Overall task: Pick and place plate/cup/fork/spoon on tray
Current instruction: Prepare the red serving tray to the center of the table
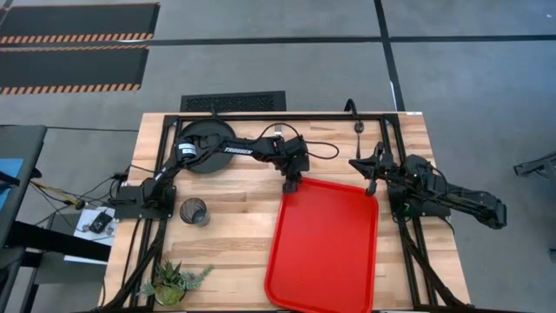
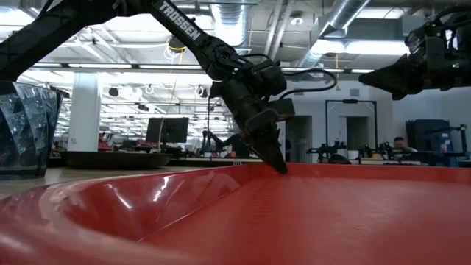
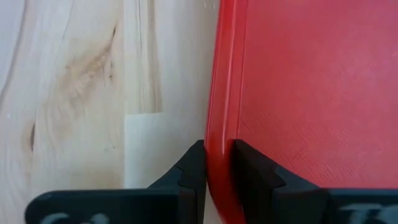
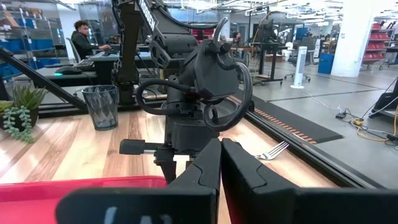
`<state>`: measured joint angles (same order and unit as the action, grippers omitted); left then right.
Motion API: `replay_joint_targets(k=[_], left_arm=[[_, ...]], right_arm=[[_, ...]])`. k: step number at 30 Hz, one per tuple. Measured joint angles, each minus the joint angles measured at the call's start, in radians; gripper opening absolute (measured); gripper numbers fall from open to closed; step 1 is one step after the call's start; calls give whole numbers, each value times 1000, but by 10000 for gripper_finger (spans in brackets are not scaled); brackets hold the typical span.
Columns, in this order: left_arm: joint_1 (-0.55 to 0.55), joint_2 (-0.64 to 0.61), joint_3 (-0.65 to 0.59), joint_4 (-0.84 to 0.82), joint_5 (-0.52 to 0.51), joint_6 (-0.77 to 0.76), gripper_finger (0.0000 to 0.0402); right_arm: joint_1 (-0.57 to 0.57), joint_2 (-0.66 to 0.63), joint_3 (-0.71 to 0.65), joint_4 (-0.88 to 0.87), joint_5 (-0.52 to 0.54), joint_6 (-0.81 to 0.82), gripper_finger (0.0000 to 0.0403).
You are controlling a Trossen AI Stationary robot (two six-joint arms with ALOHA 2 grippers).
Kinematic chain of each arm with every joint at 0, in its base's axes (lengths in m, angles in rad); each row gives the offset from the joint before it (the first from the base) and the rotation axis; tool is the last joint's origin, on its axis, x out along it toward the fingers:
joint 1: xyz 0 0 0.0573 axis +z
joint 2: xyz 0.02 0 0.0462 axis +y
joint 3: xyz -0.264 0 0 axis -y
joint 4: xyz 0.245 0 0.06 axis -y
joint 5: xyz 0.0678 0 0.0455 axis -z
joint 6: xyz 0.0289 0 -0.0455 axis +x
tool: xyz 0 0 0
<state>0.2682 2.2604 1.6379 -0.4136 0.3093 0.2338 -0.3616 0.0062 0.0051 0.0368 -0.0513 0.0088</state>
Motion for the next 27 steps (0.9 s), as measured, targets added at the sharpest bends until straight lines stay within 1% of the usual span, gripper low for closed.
replay_joint_targets(k=[3,7,16,20,27], left_arm=[[4,-12,-1,-9,-5,-5,51],[27,-64,-1,-36,-9,-43,49],[106,-152,0,-79,-19,-194,28],[127,-163,0,-118,-38,-232,29],[128,-180,0,-144,-46,-287,24]], right_arm=[[0,0,0,0,0,0,38],[0,0,0,0,0,0,38],[0,0,0,0,0,0,38],[0,0,0,0,0,0,38],[0,0,0,0,0,0,38]])
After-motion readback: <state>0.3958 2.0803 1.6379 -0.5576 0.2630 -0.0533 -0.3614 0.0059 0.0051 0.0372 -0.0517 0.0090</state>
